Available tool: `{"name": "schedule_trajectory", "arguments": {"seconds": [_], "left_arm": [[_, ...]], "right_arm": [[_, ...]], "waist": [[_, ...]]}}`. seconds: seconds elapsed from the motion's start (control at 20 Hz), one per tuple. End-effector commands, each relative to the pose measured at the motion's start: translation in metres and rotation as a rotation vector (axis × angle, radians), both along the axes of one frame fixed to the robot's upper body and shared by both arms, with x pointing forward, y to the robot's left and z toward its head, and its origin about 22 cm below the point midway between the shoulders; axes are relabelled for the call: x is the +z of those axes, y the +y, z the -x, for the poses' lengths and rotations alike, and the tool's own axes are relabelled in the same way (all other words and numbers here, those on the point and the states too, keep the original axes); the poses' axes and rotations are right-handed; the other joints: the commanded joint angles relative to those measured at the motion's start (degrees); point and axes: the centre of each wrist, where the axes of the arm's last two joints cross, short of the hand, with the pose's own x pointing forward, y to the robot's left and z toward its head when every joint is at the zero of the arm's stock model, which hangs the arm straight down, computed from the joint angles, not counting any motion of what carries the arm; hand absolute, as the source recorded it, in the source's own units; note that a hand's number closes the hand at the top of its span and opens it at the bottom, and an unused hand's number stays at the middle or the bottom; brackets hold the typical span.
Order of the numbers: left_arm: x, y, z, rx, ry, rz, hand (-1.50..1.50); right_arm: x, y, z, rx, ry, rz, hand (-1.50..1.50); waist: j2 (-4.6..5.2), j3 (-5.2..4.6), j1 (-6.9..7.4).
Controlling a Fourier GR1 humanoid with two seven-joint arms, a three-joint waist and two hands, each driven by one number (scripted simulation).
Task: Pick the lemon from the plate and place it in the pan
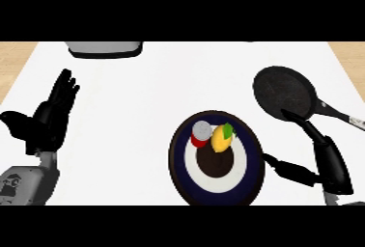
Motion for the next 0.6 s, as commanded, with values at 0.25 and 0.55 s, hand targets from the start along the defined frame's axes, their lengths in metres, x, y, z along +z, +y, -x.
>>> {"name": "schedule_trajectory", "arguments": {"seconds": [0.25, 0.55], "left_arm": [[0.002, 0.006, 0.001, -0.006, 0.011, -0.003, 0.0], [-0.006, -0.006, 0.0, -0.023, -0.002, 0.0, 0.0]], "right_arm": [[0.102, -0.03, 0.02, 0.05, 0.141, 0.39, -1.5], [0.175, 0.005, 0.012, 0.025, 0.231, 0.457, -1.5]], "waist": [[-0.24, -0.22, 0.76], [0.08, -0.08, 1.71]]}}
